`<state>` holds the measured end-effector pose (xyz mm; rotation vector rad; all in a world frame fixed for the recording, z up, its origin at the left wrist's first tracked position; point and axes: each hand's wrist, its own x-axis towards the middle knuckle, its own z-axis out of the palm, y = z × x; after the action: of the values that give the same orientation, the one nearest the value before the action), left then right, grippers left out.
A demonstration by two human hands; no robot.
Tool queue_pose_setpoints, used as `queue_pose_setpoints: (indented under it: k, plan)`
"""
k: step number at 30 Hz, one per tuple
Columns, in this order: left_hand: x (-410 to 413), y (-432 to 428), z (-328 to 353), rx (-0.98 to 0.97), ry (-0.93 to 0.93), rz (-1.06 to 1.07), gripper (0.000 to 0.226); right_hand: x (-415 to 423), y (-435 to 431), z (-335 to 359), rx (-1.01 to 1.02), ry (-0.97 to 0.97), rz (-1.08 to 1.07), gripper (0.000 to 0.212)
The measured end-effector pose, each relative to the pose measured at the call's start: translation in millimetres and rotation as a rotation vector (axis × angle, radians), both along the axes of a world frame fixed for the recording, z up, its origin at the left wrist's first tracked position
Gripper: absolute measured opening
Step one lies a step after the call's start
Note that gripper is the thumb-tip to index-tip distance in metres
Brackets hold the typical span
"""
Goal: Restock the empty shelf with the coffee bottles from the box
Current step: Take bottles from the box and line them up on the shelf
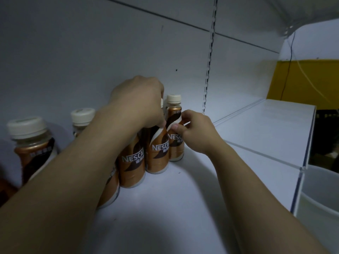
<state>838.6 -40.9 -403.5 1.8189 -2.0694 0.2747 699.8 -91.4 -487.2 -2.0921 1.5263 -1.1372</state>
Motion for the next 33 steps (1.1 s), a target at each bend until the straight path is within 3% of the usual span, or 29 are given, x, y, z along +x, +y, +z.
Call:
queue_pose_setpoints:
  k: [4, 10, 15, 29, 33]
  plan:
    - [-1, -4, -2, -0.066, -0.035, 0.055, 0.046, 1, 0, -3, -0.006, 0.004, 0.014, 0.025]
    - [0, -8, -2, -0.089, -0.084, 0.090, 0.051, -4, 0, -3, 0.019, -0.033, 0.058, 0.042]
    - [-1, -8, -3, -0.076, -0.110, 0.107, 0.046, -3, -1, -9, 0.023, -0.049, 0.061, 0.021]
    - [-8, -3, -6, -0.135, -0.123, 0.143, 0.029, -5, 2, -7, 0.059, -0.044, 0.137, 0.015]
    - [-12, 1, -6, -0.185, -0.211, 0.185, 0.043, -4, 2, -6, 0.056, -0.034, 0.116, 0.019]
